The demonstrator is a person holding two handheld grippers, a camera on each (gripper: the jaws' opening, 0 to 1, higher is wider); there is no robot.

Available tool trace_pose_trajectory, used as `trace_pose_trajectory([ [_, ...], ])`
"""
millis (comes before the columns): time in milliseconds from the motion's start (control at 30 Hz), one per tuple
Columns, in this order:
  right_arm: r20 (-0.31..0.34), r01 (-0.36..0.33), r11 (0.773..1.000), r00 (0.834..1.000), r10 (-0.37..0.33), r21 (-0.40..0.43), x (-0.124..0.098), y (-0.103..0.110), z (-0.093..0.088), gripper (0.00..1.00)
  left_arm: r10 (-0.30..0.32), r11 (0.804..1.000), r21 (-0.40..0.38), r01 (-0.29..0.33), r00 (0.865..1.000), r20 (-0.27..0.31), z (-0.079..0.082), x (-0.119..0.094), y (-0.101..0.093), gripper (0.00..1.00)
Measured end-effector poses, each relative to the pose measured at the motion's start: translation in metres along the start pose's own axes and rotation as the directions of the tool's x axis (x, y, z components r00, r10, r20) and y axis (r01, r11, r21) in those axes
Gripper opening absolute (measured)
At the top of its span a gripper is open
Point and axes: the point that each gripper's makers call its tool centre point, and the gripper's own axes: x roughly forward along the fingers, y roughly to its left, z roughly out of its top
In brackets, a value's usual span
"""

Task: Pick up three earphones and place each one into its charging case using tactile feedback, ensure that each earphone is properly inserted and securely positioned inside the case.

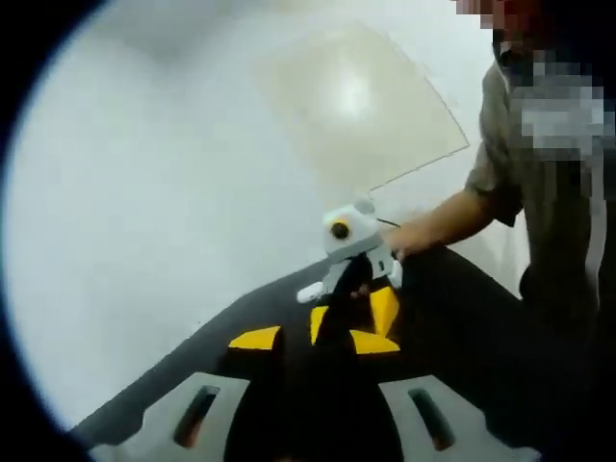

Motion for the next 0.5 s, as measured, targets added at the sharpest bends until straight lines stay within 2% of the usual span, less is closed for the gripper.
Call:
trace_pose_trajectory([
  [100,0.000,0.008,1.000,1.000,-0.008,0.005,0.001,-0.002,0.000,0.49,0.138,0.988,-0.070,-0.136,0.990,0.022,0.001,-0.011,0.032,0.24],
  [167,-0.032,0.029,0.999,0.999,-0.029,0.020,0.003,-0.006,-0.004,0.50,0.193,0.976,-0.102,-0.190,0.981,0.024,0.001,-0.017,0.046,0.23],
  [233,-0.057,0.043,0.999,0.998,-0.041,0.029,0.006,-0.007,-0.008,0.50,0.278,0.953,-0.130,-0.275,0.961,0.003,-0.006,-0.025,0.064,0.23],
  [300,-0.079,0.047,0.998,0.996,-0.043,0.040,0.008,-0.006,-0.009,0.50,0.362,0.924,-0.123,-0.363,0.932,-0.033,-0.014,-0.033,0.081,0.22],
  [400,-0.078,0.127,0.991,0.989,-0.124,0.034,0.011,-0.010,-0.001,0.50,0.421,0.890,-0.160,-0.427,0.904,-0.075,-0.025,-0.040,0.094,0.22],
  [433,-0.083,0.160,0.987,0.984,-0.157,0.028,0.011,-0.012,0.000,0.50,0.431,0.883,-0.171,-0.438,0.899,-0.078,-0.026,-0.042,0.097,0.22],
  [500,-0.128,0.177,0.984,0.976,-0.174,0.015,0.015,-0.007,-0.004,0.50,0.440,0.876,-0.183,-0.447,0.895,-0.077,-0.026,-0.043,0.098,0.21],
])
